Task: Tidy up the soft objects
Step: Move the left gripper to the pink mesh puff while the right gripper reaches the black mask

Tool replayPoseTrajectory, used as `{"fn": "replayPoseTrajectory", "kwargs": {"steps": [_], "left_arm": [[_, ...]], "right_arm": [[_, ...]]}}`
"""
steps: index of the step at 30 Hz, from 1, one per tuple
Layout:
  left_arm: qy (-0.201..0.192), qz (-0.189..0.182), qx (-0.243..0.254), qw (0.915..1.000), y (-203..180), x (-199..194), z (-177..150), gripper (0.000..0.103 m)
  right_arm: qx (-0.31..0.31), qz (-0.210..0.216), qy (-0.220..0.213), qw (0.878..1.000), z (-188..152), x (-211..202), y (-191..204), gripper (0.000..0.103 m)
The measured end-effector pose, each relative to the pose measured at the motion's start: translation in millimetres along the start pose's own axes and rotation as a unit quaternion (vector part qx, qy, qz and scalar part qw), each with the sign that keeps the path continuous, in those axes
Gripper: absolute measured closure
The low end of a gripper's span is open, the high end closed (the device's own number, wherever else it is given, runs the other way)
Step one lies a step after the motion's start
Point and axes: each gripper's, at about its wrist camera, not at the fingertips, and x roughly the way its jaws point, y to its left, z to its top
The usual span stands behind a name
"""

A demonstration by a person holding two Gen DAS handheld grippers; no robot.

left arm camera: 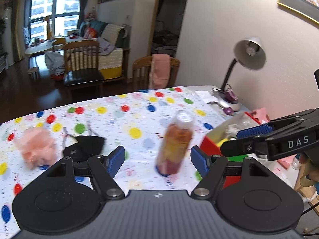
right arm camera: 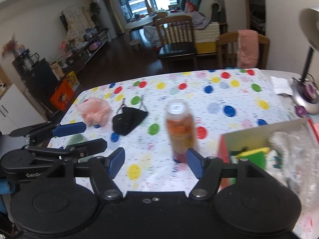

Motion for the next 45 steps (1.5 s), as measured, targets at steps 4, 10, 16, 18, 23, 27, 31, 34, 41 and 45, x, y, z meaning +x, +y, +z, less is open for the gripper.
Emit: {"fn": "replayPoseTrajectory", "kwargs": {"steps": [4, 10, 16, 18, 23, 27, 31, 34, 41, 45], "left_arm": [[-0.003, 0.014, -0.017, 0.9997, 40.9, -15.3, -4.3, 0.030], [-0.009, 0.046, -0.037, 0.9982, 103.2, -30.8, -9.0, 0.020], [-0.004, 0.066, -0.067, 0.9956, 164.3, -34.9, -9.5, 0.017], [-0.001, 0.070, -0.080, 0.9943, 184.3, -33.3, -7.7, 0.014], [0.000, 0.080, -0.078, 0.9938, 221.9, -21.5, -0.9, 0.014], [0.007, 0.078, -0.079, 0.9938, 248.2, -4.6, 3.6, 0.010], [0.015, 0.077, -0.079, 0.9938, 266.3, 17.6, 7.6, 0.004], [0.025, 0.077, -0.079, 0.9935, 277.2, 37.3, 10.1, 0.004], [0.067, 0.062, -0.089, 0.9919, 294.6, 93.2, 15.6, 0.004], [0.095, 0.076, -0.076, 0.9897, 295.9, 125.9, 15.6, 0.004]], "right_arm": [[-0.015, 0.011, 0.006, 1.000, 5.1, 17.4, 34.4, 0.032], [-0.040, 0.026, 0.020, 0.999, 15.5, 51.6, 84.3, 0.028], [-0.071, 0.032, 0.029, 0.997, 29.0, 86.1, 133.0, 0.022], [-0.079, 0.032, 0.032, 0.996, 34.2, 98.4, 146.9, 0.020], [-0.095, 0.030, 0.039, 0.994, 42.6, 128.8, 171.9, 0.014], [-0.095, 0.021, 0.043, 0.994, 49.7, 156.7, 180.9, 0.009], [-0.071, 0.020, 0.055, 0.996, 57.6, 186.3, 177.2, 0.006], [-0.058, 0.010, 0.061, 0.996, 62.4, 205.6, 171.7, 0.005], [-0.036, -0.023, 0.091, 0.995, 64.7, 259.1, 153.3, 0.004], [-0.031, -0.044, 0.105, 0.993, 62.2, 288.2, 147.1, 0.004]]}}
